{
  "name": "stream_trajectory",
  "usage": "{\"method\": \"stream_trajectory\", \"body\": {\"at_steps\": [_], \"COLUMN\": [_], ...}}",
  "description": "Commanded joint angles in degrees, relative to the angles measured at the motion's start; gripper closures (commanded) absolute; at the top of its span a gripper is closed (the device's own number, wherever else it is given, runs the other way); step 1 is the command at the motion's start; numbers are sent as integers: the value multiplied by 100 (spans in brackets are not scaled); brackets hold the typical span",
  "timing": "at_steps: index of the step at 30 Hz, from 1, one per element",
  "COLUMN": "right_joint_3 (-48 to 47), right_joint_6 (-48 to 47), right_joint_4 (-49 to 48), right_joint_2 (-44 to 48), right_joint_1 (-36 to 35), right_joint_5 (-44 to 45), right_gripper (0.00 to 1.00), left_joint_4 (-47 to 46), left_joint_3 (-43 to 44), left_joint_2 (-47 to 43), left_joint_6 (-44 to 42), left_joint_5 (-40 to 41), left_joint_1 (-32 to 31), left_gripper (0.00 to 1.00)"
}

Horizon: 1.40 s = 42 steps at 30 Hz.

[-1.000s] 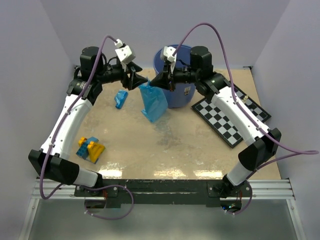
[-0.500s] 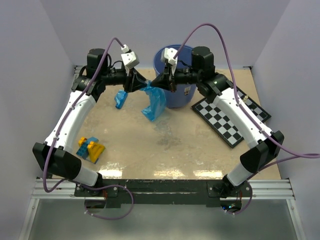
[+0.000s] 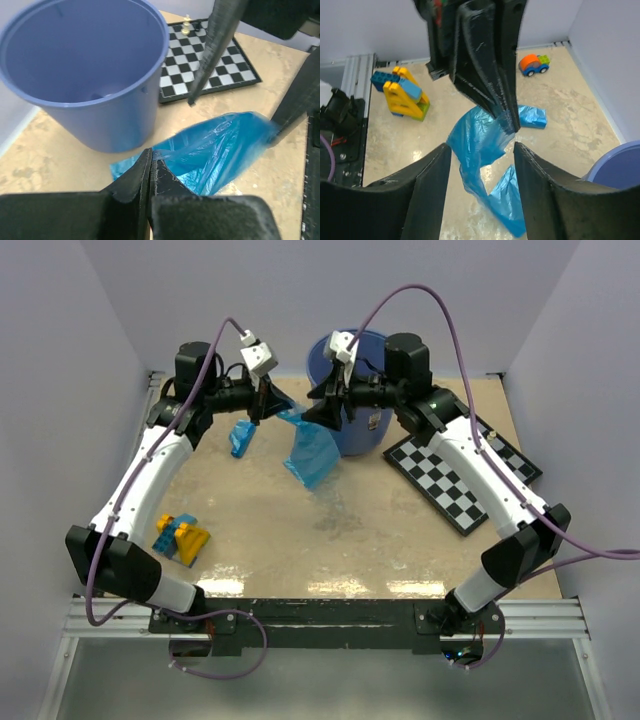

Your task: Put the trash bags into the trash bin

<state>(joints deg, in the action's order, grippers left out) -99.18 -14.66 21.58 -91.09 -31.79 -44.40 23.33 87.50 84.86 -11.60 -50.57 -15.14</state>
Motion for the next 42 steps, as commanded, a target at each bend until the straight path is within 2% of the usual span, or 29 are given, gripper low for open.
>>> {"method": "stream_trajectory", "body": {"at_steps": [1, 4, 8, 14, 20, 25, 29, 33, 37, 38, 39, 40, 41, 42], "right_joint_3": [-672, -901, -928, -814, -717, -761, -919, -955, -858, -901, -989, -1120, -1278, -1515], "right_joint_6": [1243, 1973, 2054, 1941, 1782, 1633, 1309, 1018, 789, 719, 649, 535, 369, 158], "right_joint_4": [-689, -1085, -1157, -1025, -875, -823, -717, -568, -506, -428, -349, -261, -103, 81], "right_joint_2": [-119, -418, -647, -708, -726, -700, -744, -752, -647, -656, -656, -691, -761, -866], "right_joint_1": [68, 24, -248, -328, -319, -328, -328, -328, -328, -328, -319, -328, -319, -328], "right_joint_5": [327, 275, 660, 1267, 1513, 1628, 1689, 1645, 1584, 1575, 1636, 1628, 1558, 1497], "right_gripper": [37, 29, 27, 36, 56, 53, 57, 75, 83, 80, 71, 57, 51, 50], "left_joint_4": [-716, -786, -848, -945, -875, -611, -427, -435, -338, -321, -303, -303, -303, -303], "left_joint_3": [-102, -111, -93, -155, -146, -146, -164, -190, -199, -216, -225, -225, -216, -216], "left_joint_2": [-479, -523, -576, -725, -795, -822, -866, -910, -910, -918, -910, -918, -910, -910], "left_joint_6": [-228, -308, -291, -256, -396, -791, -1107, -1196, -1450, -1494, -1547, -1582, -1583, -1591], "left_joint_5": [670, 855, 917, 987, 943, 987, 1084, 1154, 1250, 1277, 1286, 1269, 1251, 1225], "left_joint_1": [-42, -68, -121, -156, -244, -393, -534, -578, -604, -605, -613, -613, -622, -631], "left_gripper": [100, 100, 100, 100, 100, 100, 100, 100, 100, 100, 100, 100, 100, 100]}}
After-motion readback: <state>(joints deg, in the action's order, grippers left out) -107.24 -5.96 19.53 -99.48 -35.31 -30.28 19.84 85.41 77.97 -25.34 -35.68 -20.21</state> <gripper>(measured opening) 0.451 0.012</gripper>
